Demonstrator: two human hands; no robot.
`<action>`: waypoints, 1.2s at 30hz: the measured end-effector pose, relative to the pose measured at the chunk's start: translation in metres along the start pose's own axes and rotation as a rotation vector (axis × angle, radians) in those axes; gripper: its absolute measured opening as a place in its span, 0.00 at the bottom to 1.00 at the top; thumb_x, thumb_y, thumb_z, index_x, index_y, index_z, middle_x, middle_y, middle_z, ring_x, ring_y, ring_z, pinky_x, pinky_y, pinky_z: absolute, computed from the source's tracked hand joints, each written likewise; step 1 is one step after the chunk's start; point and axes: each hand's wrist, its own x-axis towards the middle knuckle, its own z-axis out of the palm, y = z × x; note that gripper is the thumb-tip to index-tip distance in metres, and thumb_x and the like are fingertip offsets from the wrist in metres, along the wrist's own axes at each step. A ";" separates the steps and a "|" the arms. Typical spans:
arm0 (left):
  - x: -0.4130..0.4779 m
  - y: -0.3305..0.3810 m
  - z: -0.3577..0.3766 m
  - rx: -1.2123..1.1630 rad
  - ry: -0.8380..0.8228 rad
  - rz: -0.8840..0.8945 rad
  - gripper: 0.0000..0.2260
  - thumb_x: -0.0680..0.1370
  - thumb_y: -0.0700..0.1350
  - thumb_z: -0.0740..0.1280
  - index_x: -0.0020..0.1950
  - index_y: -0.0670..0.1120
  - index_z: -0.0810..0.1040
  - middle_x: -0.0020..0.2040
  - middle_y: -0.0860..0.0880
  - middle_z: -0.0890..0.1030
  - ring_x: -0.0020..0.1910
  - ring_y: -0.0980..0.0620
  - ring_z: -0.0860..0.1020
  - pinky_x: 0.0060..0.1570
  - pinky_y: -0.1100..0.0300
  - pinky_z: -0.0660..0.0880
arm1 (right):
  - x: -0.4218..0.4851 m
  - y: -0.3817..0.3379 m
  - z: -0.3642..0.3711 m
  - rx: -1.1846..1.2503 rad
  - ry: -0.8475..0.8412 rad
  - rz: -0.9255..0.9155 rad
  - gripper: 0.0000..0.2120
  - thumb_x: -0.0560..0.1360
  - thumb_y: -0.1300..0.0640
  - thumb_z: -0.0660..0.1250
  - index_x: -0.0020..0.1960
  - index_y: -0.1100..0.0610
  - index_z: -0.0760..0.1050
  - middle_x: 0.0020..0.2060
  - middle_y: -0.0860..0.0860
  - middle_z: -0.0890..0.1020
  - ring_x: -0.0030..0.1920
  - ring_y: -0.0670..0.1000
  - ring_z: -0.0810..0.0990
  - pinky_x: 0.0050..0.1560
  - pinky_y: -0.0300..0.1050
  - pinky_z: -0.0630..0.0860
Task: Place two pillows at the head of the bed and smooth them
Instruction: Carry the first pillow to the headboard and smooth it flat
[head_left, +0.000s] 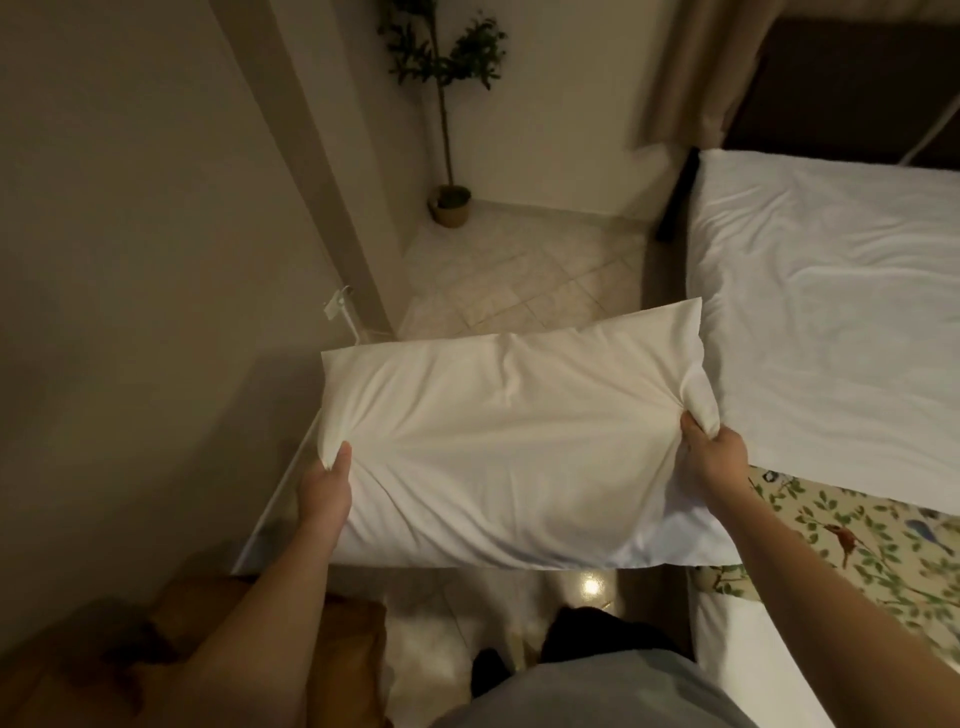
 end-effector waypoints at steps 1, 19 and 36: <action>0.012 0.009 0.007 0.017 -0.015 0.009 0.28 0.81 0.58 0.63 0.71 0.37 0.73 0.67 0.37 0.77 0.66 0.37 0.75 0.57 0.55 0.67 | 0.006 -0.002 0.002 0.003 0.015 0.005 0.20 0.81 0.48 0.64 0.62 0.65 0.77 0.48 0.58 0.81 0.50 0.61 0.78 0.52 0.51 0.72; 0.183 0.232 0.213 0.108 -0.107 0.142 0.29 0.81 0.56 0.65 0.72 0.35 0.71 0.71 0.35 0.74 0.70 0.36 0.72 0.68 0.50 0.67 | 0.239 -0.093 0.027 0.117 0.137 0.117 0.16 0.81 0.49 0.65 0.50 0.63 0.77 0.43 0.59 0.81 0.45 0.62 0.79 0.49 0.54 0.74; 0.335 0.428 0.465 0.217 -0.397 0.273 0.26 0.82 0.54 0.65 0.69 0.33 0.74 0.67 0.34 0.77 0.68 0.36 0.74 0.63 0.54 0.69 | 0.453 -0.168 0.016 0.178 0.412 0.256 0.16 0.80 0.47 0.64 0.51 0.61 0.78 0.41 0.54 0.81 0.43 0.58 0.78 0.47 0.50 0.72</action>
